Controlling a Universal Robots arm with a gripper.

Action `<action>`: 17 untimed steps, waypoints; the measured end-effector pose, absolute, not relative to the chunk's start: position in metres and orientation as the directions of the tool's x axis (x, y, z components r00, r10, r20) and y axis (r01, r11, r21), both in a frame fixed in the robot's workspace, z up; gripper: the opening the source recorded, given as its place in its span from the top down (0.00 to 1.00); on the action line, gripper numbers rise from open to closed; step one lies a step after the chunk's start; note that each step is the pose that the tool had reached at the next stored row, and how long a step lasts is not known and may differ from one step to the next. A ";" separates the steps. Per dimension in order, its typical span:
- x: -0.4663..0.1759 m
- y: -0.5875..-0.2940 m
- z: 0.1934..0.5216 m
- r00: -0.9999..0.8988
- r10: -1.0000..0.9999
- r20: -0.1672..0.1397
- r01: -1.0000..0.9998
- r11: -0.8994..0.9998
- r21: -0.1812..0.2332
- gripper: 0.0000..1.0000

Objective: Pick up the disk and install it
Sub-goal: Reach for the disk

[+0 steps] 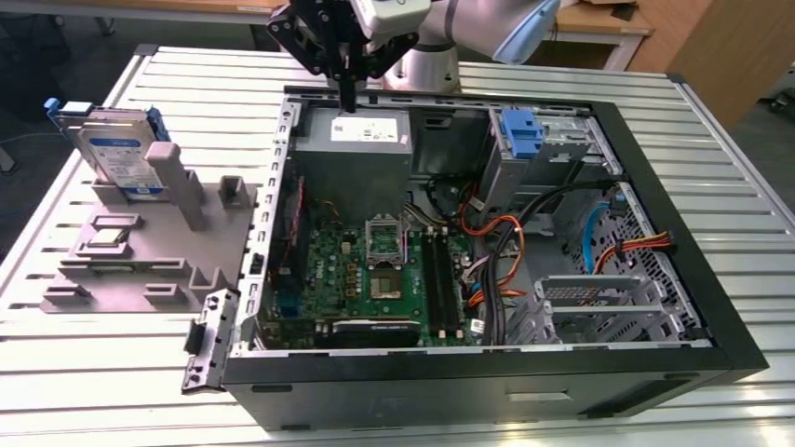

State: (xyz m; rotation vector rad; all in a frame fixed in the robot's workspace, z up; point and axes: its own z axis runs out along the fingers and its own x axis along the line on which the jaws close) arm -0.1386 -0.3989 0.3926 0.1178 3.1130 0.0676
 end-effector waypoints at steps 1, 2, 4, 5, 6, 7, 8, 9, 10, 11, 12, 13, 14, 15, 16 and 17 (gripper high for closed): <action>-0.139 -0.399 0.393 -0.997 0.076 -0.024 0.075 0.996 0.044 0.90; -0.139 -0.399 0.393 -0.997 0.076 -0.024 0.075 0.996 0.044 0.90; -0.141 -0.399 0.392 -0.997 0.076 -0.024 0.075 0.996 0.044 0.90; -0.141 -0.399 0.392 -0.997 0.076 -0.024 0.075 0.996 0.044 0.90; -0.141 -0.399 0.392 -0.997 0.076 -0.024 0.075 0.996 0.044 0.90; -0.142 -0.399 0.392 -0.997 0.076 -0.024 0.075 0.996 0.044 0.90; -0.142 -0.399 0.392 -0.997 0.076 -0.024 0.075 0.996 0.044 0.90; -0.142 -0.399 0.392 -0.997 0.076 -0.024 0.075 0.996 0.044 0.90; -0.142 -0.399 0.392 -0.997 0.076 -0.024 0.075 0.996 0.044 0.90; -0.142 -0.399 0.392 -0.997 0.076 -0.024 0.075 0.996 0.044 0.90; -0.143 -0.399 0.392 -0.997 0.076 -0.024 0.075 0.996 0.044 0.90; -0.143 -0.399 0.392 -0.997 0.076 -0.024 0.075 0.996 0.044 0.90; -0.143 -0.399 0.392 -0.997 0.076 -0.024 0.075 0.996 0.044 0.90; -0.143 -0.399 0.392 -0.997 0.076 -0.024 0.075 0.996 0.044 0.90; -0.143 -0.399 0.392 -0.997 0.076 -0.024 0.075 0.996 0.044 0.90; -0.144 -0.399 0.392 -0.997 0.076 -0.024 0.075 0.996 0.044 0.90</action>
